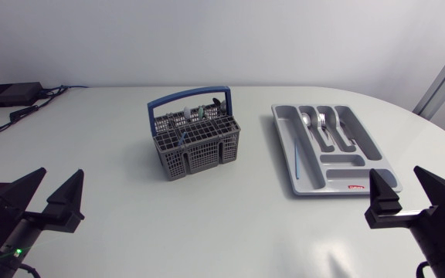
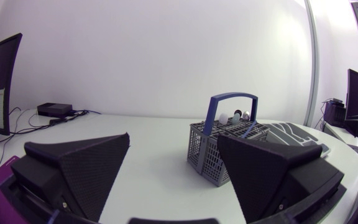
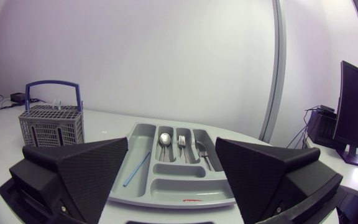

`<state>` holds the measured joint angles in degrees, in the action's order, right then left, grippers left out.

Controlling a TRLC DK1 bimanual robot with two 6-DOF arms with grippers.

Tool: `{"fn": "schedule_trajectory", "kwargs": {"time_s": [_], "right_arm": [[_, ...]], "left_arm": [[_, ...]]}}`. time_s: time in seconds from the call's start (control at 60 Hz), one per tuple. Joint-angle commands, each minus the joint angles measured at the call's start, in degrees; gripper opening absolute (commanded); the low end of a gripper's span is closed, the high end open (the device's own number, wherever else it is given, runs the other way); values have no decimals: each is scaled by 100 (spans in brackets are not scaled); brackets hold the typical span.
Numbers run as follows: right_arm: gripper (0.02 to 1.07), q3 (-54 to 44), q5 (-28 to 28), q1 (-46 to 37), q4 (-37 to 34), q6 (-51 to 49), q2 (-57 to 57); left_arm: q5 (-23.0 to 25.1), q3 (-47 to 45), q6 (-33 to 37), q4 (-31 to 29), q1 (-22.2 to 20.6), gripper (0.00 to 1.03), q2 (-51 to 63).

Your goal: Unload the cutlery basket into the drawer organizer.

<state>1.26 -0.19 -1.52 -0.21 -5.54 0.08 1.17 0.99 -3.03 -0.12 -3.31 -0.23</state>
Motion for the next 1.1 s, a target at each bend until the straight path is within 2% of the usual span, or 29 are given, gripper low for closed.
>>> {"fn": "schedule_trajectory", "kwargs": {"time_s": [0.0, 0.717, 0.95, 1.083], "right_arm": [[103, -126, -8, 64, -32, 141, -34], [103, -126, -8, 126, -14, 141, -43], [103, -20, 150, 416, 153, 18, -43], [103, 200, 186, 530, 126, -44, 54]], "left_arm": [[-20, -91, -110, 3, -38, 99, -39], [-20, -91, -110, 109, -20, 99, -56], [-20, 366, -5, 223, 59, 97, 14], [-20, 797, 21, 337, 24, 96, 673]]}}
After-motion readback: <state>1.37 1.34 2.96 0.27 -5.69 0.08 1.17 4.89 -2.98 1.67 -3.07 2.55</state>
